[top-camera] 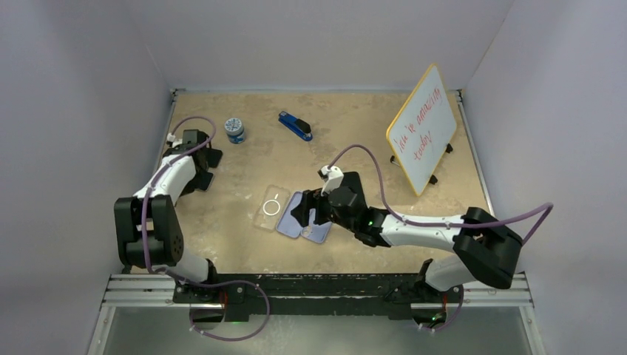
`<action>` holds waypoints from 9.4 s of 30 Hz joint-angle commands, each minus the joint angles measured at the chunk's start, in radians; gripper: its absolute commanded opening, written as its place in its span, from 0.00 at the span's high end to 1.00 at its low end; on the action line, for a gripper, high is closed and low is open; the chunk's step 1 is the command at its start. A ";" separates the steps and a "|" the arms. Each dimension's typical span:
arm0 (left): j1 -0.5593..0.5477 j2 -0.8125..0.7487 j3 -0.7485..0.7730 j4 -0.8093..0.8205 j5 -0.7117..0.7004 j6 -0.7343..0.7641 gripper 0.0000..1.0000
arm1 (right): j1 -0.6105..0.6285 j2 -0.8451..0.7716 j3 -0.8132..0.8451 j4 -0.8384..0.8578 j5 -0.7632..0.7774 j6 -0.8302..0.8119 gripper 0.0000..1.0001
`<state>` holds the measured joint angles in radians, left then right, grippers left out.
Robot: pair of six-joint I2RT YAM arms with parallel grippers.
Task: Take the phone out of the phone case
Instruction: Place the phone at the center of the board, then adjust the phone at the center of the board, then pick up the phone at the center of the board.
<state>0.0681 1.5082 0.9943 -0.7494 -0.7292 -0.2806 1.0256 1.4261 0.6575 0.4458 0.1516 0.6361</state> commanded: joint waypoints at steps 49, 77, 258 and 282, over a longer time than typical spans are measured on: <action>0.321 0.092 0.054 0.291 0.596 -0.187 0.14 | -0.014 -0.175 -0.151 0.161 0.321 -0.164 0.14; 0.446 0.149 0.024 0.334 0.666 -0.216 0.13 | -0.014 -0.173 -0.151 0.164 0.321 -0.174 0.11; -0.488 -0.504 -0.448 0.987 1.090 -0.526 0.06 | -0.171 -0.115 0.238 -0.349 -0.132 -0.405 0.90; -0.544 -0.307 -0.470 1.319 1.241 -0.591 0.73 | -0.140 -0.088 0.220 -0.181 -0.221 -0.404 0.86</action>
<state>-0.4736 1.2137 0.5102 0.4870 0.4763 -0.8650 0.8791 1.3460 0.8589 0.1375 -0.0563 0.2382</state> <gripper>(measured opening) 0.352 0.758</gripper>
